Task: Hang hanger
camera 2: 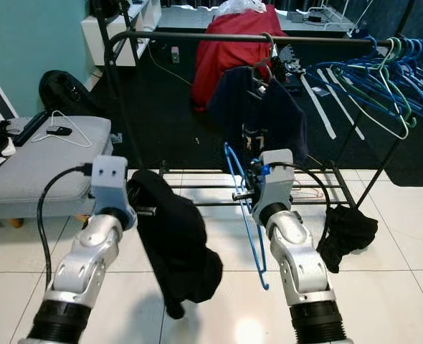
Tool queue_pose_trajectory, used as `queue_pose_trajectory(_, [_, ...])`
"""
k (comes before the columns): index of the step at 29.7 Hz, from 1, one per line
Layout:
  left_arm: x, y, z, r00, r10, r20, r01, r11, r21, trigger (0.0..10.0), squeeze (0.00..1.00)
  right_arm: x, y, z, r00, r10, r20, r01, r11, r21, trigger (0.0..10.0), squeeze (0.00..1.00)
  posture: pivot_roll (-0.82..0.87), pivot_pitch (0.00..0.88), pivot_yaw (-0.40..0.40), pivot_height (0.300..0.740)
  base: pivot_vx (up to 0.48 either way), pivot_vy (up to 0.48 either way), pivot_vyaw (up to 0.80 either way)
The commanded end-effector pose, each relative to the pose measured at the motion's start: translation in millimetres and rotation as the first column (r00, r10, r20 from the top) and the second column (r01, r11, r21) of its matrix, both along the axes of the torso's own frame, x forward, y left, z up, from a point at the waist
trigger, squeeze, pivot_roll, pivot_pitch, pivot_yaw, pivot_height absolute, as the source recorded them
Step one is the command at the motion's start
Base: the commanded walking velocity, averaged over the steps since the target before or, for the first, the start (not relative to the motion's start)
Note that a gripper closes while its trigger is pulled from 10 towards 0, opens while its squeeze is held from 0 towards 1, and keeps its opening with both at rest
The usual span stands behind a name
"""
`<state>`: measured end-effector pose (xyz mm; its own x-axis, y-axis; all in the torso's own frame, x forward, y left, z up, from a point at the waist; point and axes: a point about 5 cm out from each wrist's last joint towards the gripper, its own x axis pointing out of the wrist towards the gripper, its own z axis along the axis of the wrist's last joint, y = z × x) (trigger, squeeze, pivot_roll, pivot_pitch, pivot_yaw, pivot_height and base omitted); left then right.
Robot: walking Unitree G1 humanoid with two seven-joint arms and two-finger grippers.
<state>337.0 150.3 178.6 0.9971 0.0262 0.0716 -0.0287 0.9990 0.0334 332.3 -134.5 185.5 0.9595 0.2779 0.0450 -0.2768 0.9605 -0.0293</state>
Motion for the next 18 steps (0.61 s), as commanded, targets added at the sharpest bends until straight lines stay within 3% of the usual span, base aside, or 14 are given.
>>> queue_pose_trajectory(1, [-0.1, 5.2, -1.9, 1.0, 0.026, -0.002, -0.026, 1.0, -0.008, 10.0, 0.0, -1.1, 2.0, -1.8, 1.0, 0.019, 0.004, -0.019, 0.999, -0.027, 10.0, 0.0, -0.02, 0.147, -0.023, 0.74, 0.0, 0.0, 0.0])
queue_pose_trajectory(7, [2.0, 1.1, 2.4, 1.0, -0.008, 0.016, 0.007, 1.0, 0.004, 10.0, 0.0, 0.2, 5.1, 0.4, 0.999, 0.05, 0.013, -0.049, 0.996, -0.078, 10.0, 0.0, -0.02, 0.148, -0.024, 0.74, 0.289, 0.0, 0.0])
queue_pose_trajectory(13, [3.0, 2.0, 2.2, 1.0, 0.01, 0.007, -0.01, 1.0, -0.01, 10.0, 0.0, -2.4, 7.3, -3.2, 0.997, 0.073, 0.007, -0.071, 0.99, -0.119, 10.0, 0.0, -0.03, 0.132, -0.022, 0.74, 0.418, 0.0, 0.8])
queue_pose_trajectory(18, [6.1, 3.8, 3.5, 1.0, 0.017, -0.001, -0.017, 1.0, -0.016, 10.0, 0.0, -2.1, 8.2, -4.4, 0.995, 0.101, -0.017, -0.102, 0.99, -0.095, 10.0, 0.0, -0.02, 0.143, -0.019, 0.74, 0.425, 0.0, 0.0])
